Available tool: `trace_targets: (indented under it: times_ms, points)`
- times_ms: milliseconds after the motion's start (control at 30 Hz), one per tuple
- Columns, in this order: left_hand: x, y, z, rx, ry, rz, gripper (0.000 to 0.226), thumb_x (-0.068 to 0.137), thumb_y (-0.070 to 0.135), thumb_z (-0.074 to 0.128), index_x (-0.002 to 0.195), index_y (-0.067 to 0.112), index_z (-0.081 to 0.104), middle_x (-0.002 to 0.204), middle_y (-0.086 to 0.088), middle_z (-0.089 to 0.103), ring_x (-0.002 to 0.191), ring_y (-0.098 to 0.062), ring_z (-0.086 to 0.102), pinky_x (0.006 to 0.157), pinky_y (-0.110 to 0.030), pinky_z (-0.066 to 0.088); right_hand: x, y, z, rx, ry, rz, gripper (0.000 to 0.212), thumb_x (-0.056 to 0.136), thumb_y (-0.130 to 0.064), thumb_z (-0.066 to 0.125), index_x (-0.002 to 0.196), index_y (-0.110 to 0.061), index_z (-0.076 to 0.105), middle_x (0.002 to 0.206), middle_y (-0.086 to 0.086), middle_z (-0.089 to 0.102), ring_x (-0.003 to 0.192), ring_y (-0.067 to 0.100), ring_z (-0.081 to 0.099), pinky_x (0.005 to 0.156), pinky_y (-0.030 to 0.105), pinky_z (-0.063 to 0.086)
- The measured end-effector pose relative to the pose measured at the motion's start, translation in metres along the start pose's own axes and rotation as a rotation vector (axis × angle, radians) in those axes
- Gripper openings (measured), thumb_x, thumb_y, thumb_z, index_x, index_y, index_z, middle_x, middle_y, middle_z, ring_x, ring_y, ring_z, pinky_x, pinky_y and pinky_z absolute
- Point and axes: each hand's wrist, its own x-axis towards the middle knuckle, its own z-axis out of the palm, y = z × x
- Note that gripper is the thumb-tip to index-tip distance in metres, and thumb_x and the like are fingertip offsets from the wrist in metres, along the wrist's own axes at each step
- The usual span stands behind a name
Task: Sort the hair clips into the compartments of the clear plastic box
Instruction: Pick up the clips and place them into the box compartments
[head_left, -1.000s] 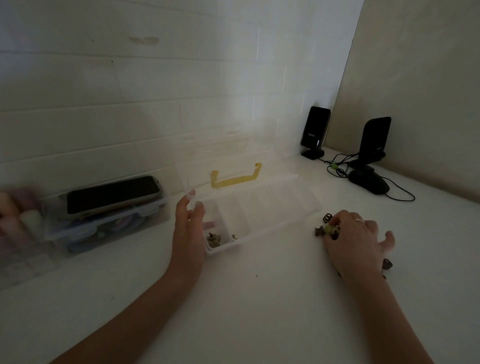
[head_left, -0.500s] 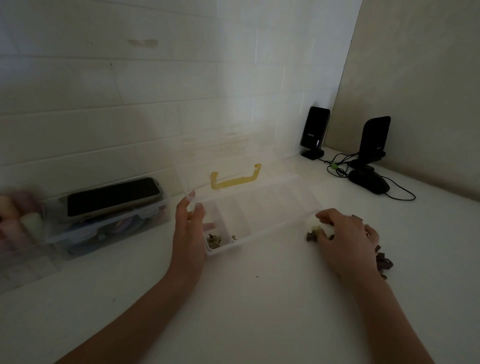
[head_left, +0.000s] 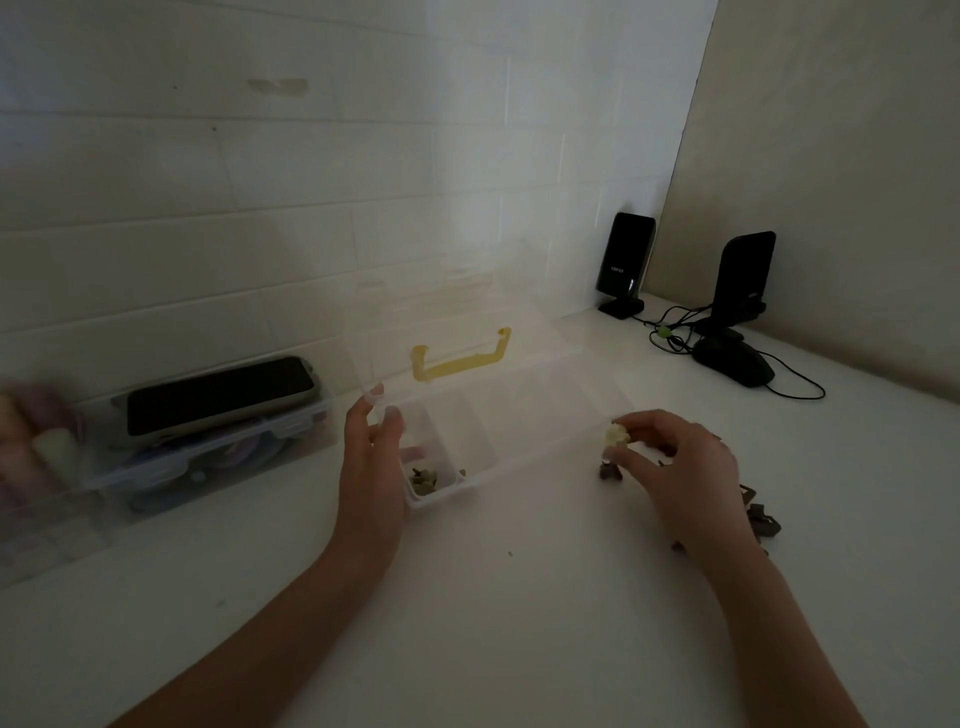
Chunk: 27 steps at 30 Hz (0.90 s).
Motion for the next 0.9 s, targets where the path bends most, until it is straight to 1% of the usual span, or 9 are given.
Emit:
trace_targets:
  times_ms: [67, 167, 333, 433, 567, 633, 700, 800, 900]
  points:
    - [0.0, 0.0, 0.0, -0.024, -0.005, -0.003, 0.029, 0.098, 0.026, 0.038, 0.121, 0.042, 0.044, 0.103, 0.005, 0.057, 0.084, -0.017, 0.064, 0.07, -0.037, 0.052, -0.001, -0.005, -0.001, 0.138, 0.014, -0.032, 0.024, 0.071, -0.026, 0.078, 0.089, -0.035, 0.065, 0.08, -0.021, 0.065, 0.088, 0.01, 0.06, 0.086, 0.043, 0.048]
    - [-0.001, 0.0, -0.001, -0.019, -0.02, 0.022, 0.034, 0.097, 0.02, 0.04, 0.124, 0.041, 0.044, 0.105, 0.011, 0.057, 0.09, -0.018, 0.065, 0.077, -0.043, 0.051, -0.003, -0.006, 0.0, 0.179, 0.013, -0.1, 0.028, 0.072, -0.02, 0.077, 0.093, -0.034, 0.065, 0.086, -0.016, 0.066, 0.089, 0.01, 0.059, 0.084, 0.039, 0.049]
    - [-0.005, 0.002, 0.0, -0.019, -0.057, 0.07, 0.032, 0.098, 0.022, 0.04, 0.112, 0.05, 0.045, 0.105, 0.014, 0.056, 0.074, -0.001, 0.067, 0.063, -0.033, 0.051, -0.007, -0.012, 0.008, 0.274, 0.066, -0.129, 0.028, 0.074, -0.022, 0.076, 0.09, -0.034, 0.056, 0.083, -0.018, 0.066, 0.081, 0.001, 0.059, 0.068, 0.004, 0.04]
    - [-0.006, 0.003, 0.0, -0.027, -0.075, 0.068, 0.033, 0.099, 0.021, 0.039, 0.112, 0.05, 0.044, 0.108, 0.012, 0.056, 0.076, -0.004, 0.067, 0.066, -0.035, 0.053, -0.012, -0.023, 0.017, 0.277, 0.105, -0.232, 0.022, 0.074, -0.026, 0.074, 0.085, -0.028, 0.055, 0.084, -0.018, 0.062, 0.077, 0.005, 0.06, 0.067, 0.011, 0.042]
    - [-0.008, 0.005, 0.0, -0.024, -0.088, 0.074, 0.037, 0.093, 0.02, 0.044, 0.116, 0.048, 0.043, 0.11, 0.013, 0.056, 0.088, -0.014, 0.064, 0.07, -0.038, 0.054, -0.021, -0.043, 0.033, 0.18, 0.078, -0.395, 0.016, 0.078, -0.038, 0.064, 0.089, -0.038, 0.052, 0.087, -0.026, 0.059, 0.085, -0.001, 0.054, 0.068, 0.023, 0.04]
    - [-0.008, 0.005, -0.001, -0.02, -0.094, 0.081, 0.041, 0.08, 0.026, 0.044, 0.113, 0.05, 0.044, 0.109, 0.015, 0.056, 0.09, -0.012, 0.064, 0.069, -0.033, 0.053, -0.024, -0.05, 0.041, 0.132, 0.062, -0.473, 0.017, 0.079, -0.034, 0.064, 0.092, -0.038, 0.053, 0.087, -0.031, 0.057, 0.087, -0.003, 0.051, 0.075, 0.031, 0.046]
    - [-0.008, 0.006, 0.0, -0.017, -0.096, 0.087, 0.046, 0.074, 0.025, 0.041, 0.111, 0.053, 0.044, 0.109, 0.016, 0.055, 0.096, -0.015, 0.063, 0.069, -0.03, 0.051, -0.026, -0.053, 0.047, 0.111, 0.059, -0.531, 0.022, 0.08, -0.024, 0.067, 0.094, -0.035, 0.055, 0.092, -0.024, 0.061, 0.09, 0.003, 0.052, 0.079, 0.037, 0.047]
    - [-0.009, 0.006, 0.0, -0.002, -0.089, 0.112, 0.051, 0.072, 0.022, 0.041, 0.109, 0.057, 0.045, 0.107, 0.022, 0.056, 0.104, -0.02, 0.059, 0.072, -0.028, 0.051, -0.027, -0.054, 0.052, 0.1, 0.045, -0.549, 0.025, 0.08, -0.02, 0.067, 0.095, -0.035, 0.055, 0.094, -0.02, 0.065, 0.093, 0.004, 0.052, 0.083, 0.032, 0.043]
    - [-0.009, 0.006, 0.001, 0.007, -0.097, 0.132, 0.05, 0.074, 0.024, 0.04, 0.108, 0.06, 0.045, 0.098, 0.036, 0.058, 0.106, -0.019, 0.059, 0.067, -0.02, 0.054, -0.029, -0.054, 0.055, 0.07, 0.027, -0.569, 0.026, 0.079, -0.018, 0.067, 0.096, -0.033, 0.056, 0.093, -0.018, 0.066, 0.093, 0.005, 0.053, 0.082, 0.03, 0.04]
